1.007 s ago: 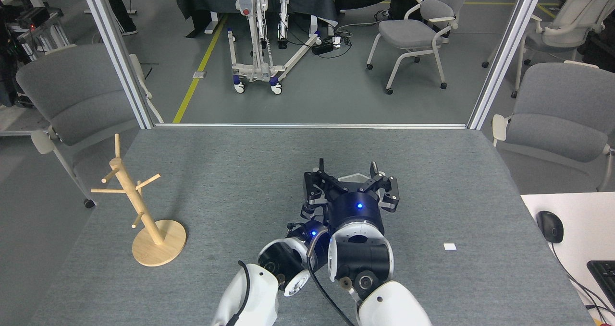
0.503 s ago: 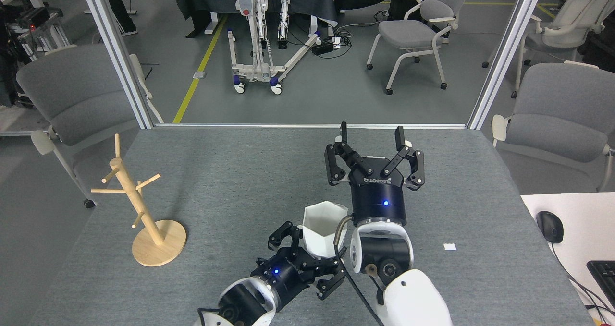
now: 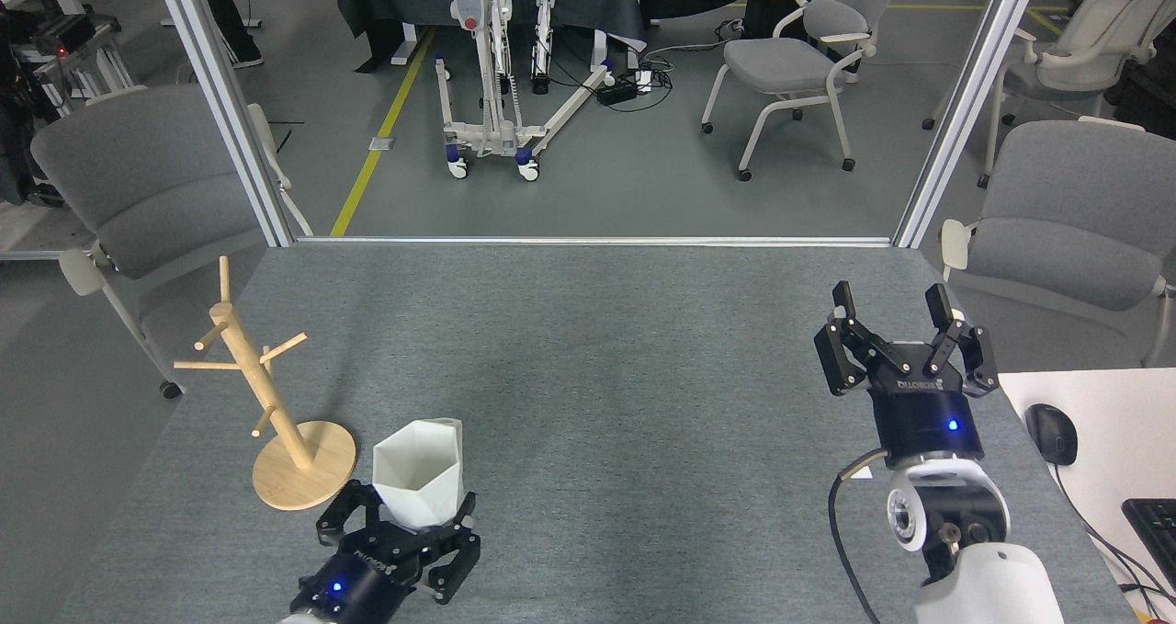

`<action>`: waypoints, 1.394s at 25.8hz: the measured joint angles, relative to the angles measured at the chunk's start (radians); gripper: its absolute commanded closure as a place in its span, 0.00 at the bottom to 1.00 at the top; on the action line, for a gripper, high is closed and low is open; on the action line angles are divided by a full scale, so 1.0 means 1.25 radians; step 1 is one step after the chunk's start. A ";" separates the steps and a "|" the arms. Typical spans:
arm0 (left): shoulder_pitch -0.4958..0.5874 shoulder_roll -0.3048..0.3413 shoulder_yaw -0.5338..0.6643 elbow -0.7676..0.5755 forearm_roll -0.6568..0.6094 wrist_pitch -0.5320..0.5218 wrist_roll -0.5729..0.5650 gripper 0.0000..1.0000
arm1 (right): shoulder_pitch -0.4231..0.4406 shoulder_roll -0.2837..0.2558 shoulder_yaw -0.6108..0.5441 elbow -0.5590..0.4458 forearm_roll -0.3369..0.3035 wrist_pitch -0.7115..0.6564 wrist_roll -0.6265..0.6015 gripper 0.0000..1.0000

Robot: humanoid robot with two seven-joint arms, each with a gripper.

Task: Hang cup on storage rack
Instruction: 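Move the cup with the left gripper past the wooden stand, then raise the cup with the left gripper onto a stand peg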

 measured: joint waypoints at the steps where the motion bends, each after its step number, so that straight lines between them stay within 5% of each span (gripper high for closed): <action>1: 0.009 0.007 0.025 0.000 0.000 -0.001 0.008 1.00 | 0.023 -0.003 -0.020 0.004 -0.001 -0.017 -0.014 0.02; 8: 0.082 0.032 0.210 -0.001 0.000 -0.002 0.036 1.00 | 0.169 -0.006 -0.095 0.011 0.003 -0.089 -0.046 0.02; 16: 0.069 0.034 0.389 0.009 -0.002 0.034 0.033 1.00 | 0.208 0.006 -0.100 0.010 0.016 -0.081 -0.043 0.03; 25: -0.093 0.055 0.417 0.147 -0.133 0.154 0.021 1.00 | 0.212 0.027 -0.099 0.029 0.022 -0.063 -0.045 0.01; 36: -0.187 0.060 0.417 0.205 -0.163 0.165 0.021 1.00 | 0.174 0.021 -0.099 0.056 0.023 -0.059 -0.044 0.01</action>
